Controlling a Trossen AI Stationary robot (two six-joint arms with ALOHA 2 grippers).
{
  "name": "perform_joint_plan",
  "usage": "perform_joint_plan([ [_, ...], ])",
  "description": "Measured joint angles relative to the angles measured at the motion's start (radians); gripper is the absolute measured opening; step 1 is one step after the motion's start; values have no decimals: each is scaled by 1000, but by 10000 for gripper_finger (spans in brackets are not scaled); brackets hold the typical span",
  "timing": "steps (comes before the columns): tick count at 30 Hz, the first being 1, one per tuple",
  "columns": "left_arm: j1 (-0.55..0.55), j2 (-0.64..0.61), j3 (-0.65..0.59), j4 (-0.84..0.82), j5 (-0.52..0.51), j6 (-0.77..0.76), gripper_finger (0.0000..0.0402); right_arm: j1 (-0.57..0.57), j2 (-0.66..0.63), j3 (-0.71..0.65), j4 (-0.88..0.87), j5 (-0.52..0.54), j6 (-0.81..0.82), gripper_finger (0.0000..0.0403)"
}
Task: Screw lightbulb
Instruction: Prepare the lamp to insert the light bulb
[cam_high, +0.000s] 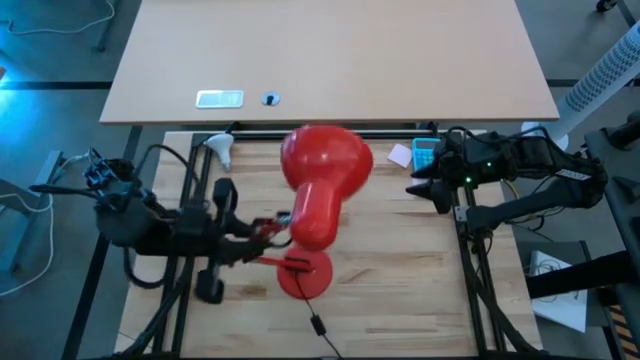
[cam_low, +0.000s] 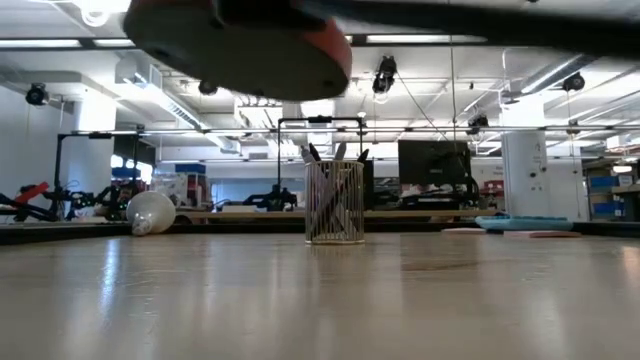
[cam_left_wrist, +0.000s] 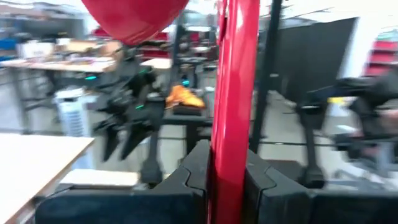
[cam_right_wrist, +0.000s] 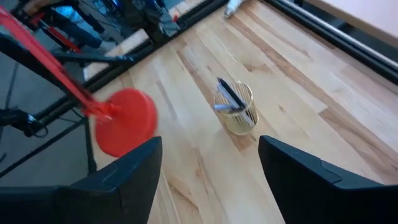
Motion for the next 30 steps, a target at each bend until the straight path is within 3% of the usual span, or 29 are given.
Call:
perform_joint_plan([
  [10,13,59,3,123,216,0,26,0,8,0,-39,0,-10,270],
  [19,24,109,3,294,210,160,26,0,13,0,-41,0,-48,268],
  [24,61,137,7,376,220,168,26,0,13,0,-41,0,-58,273],
  [30,121,186,12,452,340,150,26,0,9,0,-59,-9,-73,276],
])
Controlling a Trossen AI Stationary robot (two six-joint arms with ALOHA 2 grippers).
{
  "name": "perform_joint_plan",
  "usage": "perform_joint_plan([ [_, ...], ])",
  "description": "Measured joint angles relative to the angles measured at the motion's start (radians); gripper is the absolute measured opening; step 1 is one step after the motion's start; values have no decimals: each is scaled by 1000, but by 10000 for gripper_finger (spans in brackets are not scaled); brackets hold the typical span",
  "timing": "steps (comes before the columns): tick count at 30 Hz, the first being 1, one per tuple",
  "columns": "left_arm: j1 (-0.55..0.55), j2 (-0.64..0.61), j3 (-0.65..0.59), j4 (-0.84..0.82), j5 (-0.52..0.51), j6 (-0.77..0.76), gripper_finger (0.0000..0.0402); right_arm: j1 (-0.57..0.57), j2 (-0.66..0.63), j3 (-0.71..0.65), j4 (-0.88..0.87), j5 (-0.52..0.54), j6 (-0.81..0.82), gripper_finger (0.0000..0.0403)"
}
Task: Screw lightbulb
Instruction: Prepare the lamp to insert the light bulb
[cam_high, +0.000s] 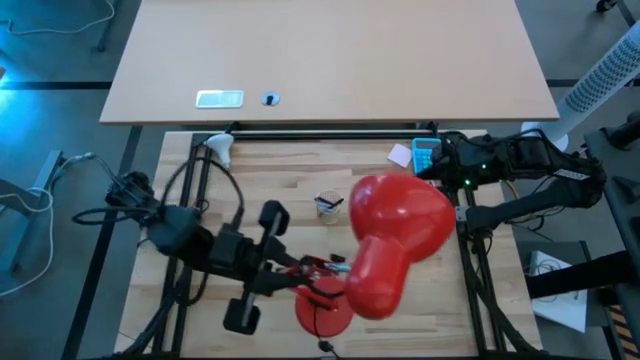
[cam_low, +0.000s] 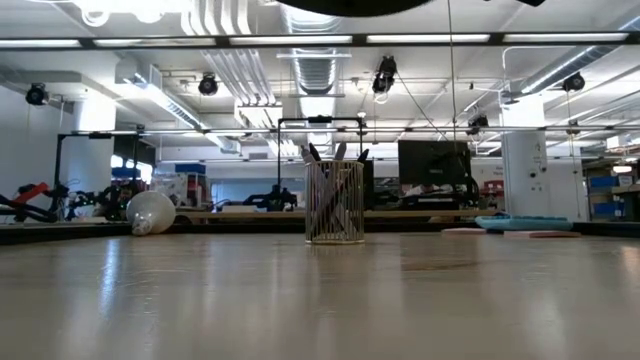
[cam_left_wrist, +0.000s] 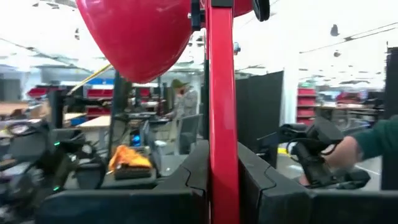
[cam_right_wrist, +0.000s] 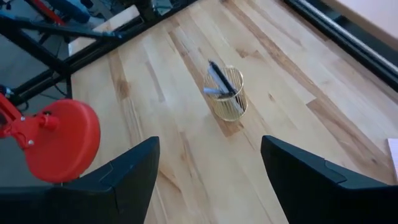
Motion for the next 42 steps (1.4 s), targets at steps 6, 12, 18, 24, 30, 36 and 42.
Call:
perform_joint_plan([
  [6,29,83,81,28,15,13,26,0,-12,2,-102,-17,-51,277],
  [12,54,212,235,9,20,20,26,0,-20,14,-173,-17,-97,284],
  [18,39,284,370,-59,20,47,26,0,-27,16,-173,-17,-144,280],
  [24,1,278,411,-43,19,58,26,0,-25,16,-169,-17,-171,282],
  [30,-51,269,436,-54,19,75,26,0,-25,16,-169,-17,-182,285],
  [36,-104,198,436,-157,-138,42,26,0,-26,16,-169,-17,-175,283],
  [42,-134,142,432,-177,-117,41,26,0,-29,16,-169,-17,-188,290],
])
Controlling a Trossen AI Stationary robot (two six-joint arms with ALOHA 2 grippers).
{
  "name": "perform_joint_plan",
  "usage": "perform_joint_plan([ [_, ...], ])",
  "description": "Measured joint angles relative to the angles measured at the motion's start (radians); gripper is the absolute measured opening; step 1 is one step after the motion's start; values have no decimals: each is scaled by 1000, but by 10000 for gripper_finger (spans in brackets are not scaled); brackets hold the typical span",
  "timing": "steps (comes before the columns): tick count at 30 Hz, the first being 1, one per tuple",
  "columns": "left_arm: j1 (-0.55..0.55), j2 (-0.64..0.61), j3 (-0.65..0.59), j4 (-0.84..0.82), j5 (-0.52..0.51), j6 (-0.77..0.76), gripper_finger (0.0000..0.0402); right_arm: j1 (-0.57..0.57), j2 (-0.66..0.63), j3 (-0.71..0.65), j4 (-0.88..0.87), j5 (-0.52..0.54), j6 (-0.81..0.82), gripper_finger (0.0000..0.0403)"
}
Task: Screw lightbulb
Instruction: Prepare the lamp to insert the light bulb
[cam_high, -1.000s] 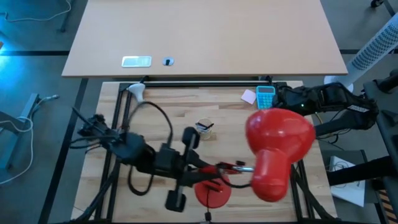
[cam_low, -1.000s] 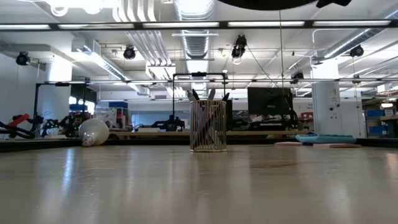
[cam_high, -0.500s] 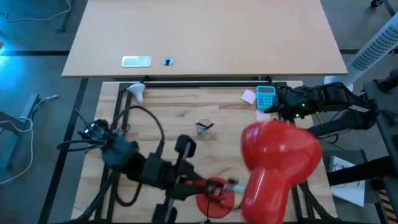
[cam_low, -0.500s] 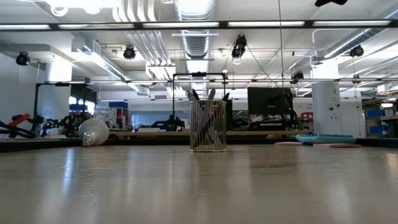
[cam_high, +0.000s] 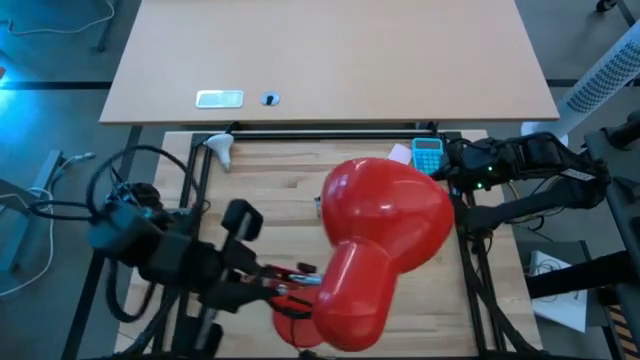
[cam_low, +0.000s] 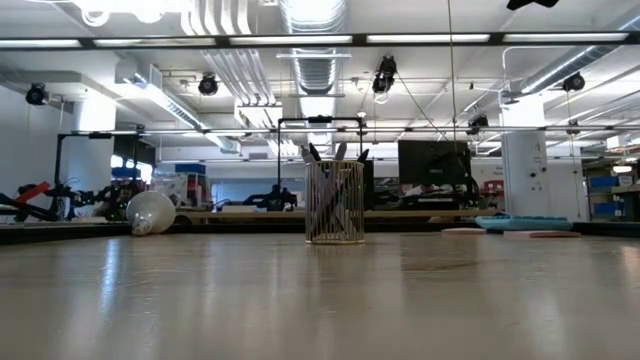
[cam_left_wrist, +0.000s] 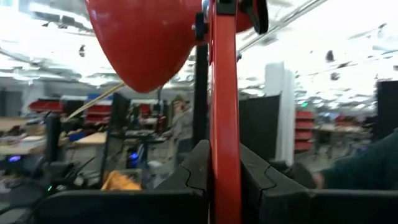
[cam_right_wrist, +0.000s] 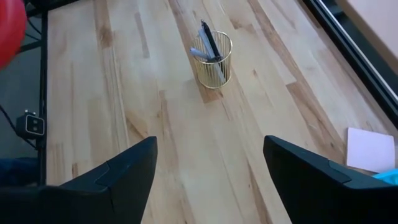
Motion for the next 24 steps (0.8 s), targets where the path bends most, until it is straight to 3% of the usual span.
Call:
perform_joint_plan([
  [10,11,43,-5,18,216,-17,26,0,5,0,0,3,-11,290],
  [19,35,86,-10,83,213,24,26,0,5,-1,0,3,-35,289],
  [24,29,95,-14,82,163,6,26,0,3,-2,-1,-1,-14,297],
])
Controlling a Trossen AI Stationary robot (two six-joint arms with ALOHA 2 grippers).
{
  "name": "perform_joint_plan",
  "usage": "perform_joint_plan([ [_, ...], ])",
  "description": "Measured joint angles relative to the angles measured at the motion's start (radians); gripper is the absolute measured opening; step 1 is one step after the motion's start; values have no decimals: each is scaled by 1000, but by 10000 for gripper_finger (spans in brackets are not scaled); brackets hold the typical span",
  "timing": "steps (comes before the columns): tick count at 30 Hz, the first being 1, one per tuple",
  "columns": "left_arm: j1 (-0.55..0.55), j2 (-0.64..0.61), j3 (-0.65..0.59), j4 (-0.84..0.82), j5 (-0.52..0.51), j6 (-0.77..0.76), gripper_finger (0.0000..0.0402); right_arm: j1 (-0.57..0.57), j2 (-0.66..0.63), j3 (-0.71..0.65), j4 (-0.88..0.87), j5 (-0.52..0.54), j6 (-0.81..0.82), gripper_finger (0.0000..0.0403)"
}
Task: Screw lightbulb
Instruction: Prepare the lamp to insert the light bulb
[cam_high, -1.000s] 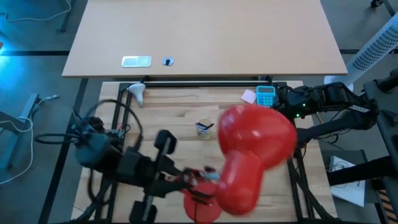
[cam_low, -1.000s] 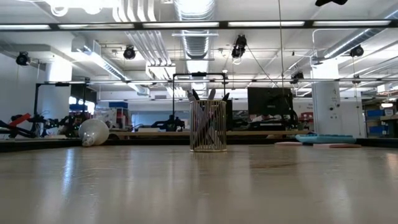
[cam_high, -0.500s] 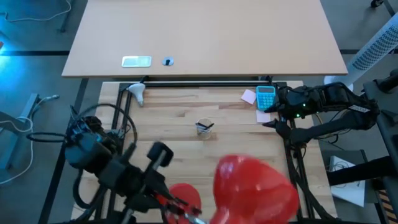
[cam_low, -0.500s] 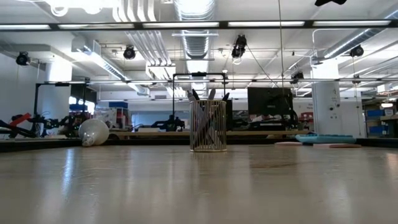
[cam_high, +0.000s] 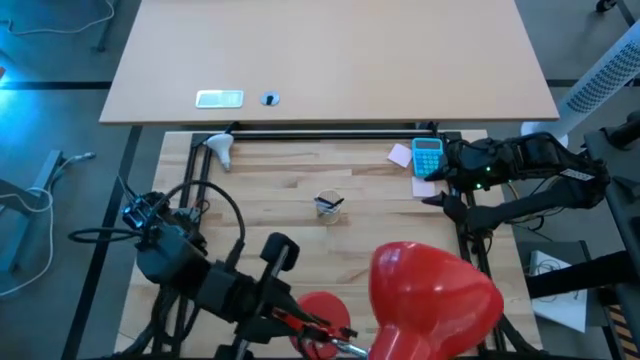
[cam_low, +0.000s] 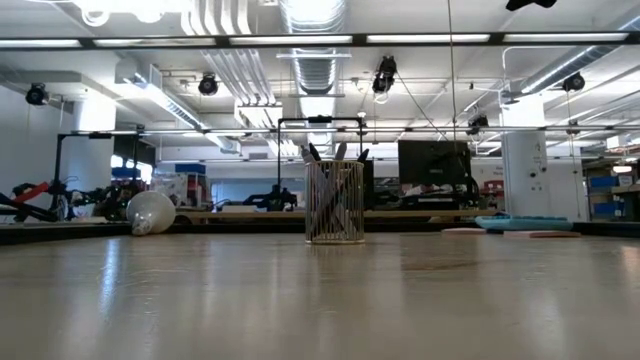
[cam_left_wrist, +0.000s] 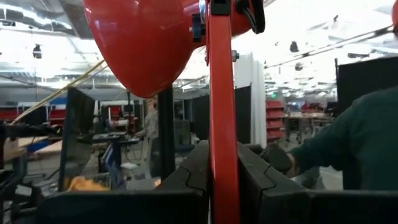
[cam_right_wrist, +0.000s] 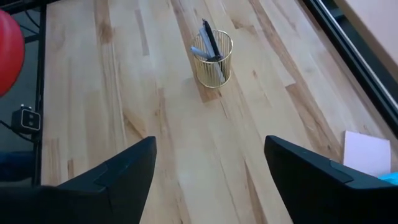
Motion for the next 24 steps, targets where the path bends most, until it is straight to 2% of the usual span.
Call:
perform_joint_plan([
  [8,-76,-19,0,90,31,-4,26,0,-13,0,-22,-6,21,302],
  [14,-92,-19,0,105,45,29,26,0,-13,0,-22,-6,19,300],
  [16,-94,-19,0,102,-28,61,26,0,-13,0,-22,-6,13,303],
  [20,-118,-38,0,39,-253,115,26,0,-13,0,-22,-6,19,306],
  [24,-136,-75,0,-7,-376,142,26,0,-12,-1,-22,-6,28,302],
])
